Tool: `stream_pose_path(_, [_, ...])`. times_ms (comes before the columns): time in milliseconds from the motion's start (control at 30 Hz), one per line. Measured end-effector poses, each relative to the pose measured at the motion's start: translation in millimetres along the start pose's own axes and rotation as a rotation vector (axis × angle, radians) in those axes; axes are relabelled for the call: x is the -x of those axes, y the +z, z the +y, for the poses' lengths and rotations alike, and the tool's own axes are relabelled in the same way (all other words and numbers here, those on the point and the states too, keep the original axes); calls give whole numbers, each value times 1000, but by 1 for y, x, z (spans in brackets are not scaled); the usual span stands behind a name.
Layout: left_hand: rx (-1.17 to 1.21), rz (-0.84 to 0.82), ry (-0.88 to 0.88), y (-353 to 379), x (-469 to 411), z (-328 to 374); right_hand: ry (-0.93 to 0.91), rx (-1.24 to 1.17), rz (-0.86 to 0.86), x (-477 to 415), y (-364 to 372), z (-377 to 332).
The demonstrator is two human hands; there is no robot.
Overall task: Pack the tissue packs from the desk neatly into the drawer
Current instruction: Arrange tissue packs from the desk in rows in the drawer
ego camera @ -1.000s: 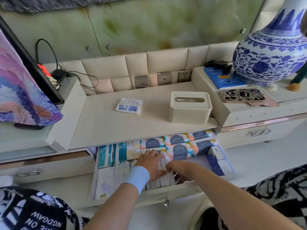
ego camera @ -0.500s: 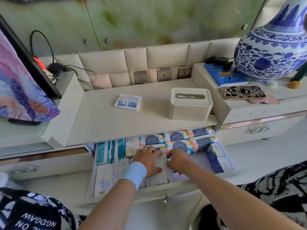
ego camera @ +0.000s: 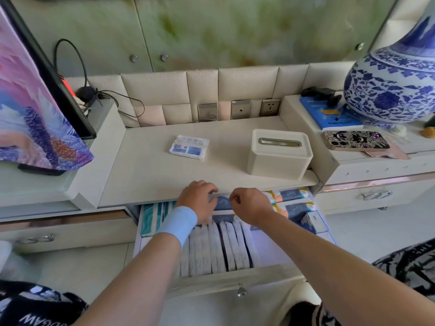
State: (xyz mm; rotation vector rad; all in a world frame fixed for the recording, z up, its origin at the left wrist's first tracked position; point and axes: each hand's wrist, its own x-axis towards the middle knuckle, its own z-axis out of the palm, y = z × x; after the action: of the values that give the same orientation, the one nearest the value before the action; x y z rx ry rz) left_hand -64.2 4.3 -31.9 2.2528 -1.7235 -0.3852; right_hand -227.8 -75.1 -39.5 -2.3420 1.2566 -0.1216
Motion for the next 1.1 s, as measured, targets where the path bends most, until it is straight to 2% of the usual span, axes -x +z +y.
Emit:
stream_pose_path(167, [-79, 0, -85, -34, -34, -29, -115, 8, 3, -51, -14, -31])
stream_pose_path(333, [-151, -96, -220, -54, -70, -60, -151, 110, -58, -107, -13, -59])
stream_pose_path(500, [-91, -122, -293, -57, -103, -89, -194, 411, -170, -153, -1, -73])
stream_pose_path(567, [-104, -111, -279, -59, -118, -97, -243, 429, -186, -169, -1, -75])
stream_pose_path(667, [-61, -99, -292, -61, -135, -106, -286, 413, -171, -186, 0, -75])
stream_pose_path(833, [119, -97, -324, -46, -144, -112, -373, 613, -92, -185, 3, -76])
stream_pose_path(1000, [-39, -52, -321, -34, -132, -104, -283, 371, -192, -165, 5, -62])
stream_pose_path(1100, [-24, -69, -289, -32, -119, -96, -242, 326, -130, -149, 7, -63])
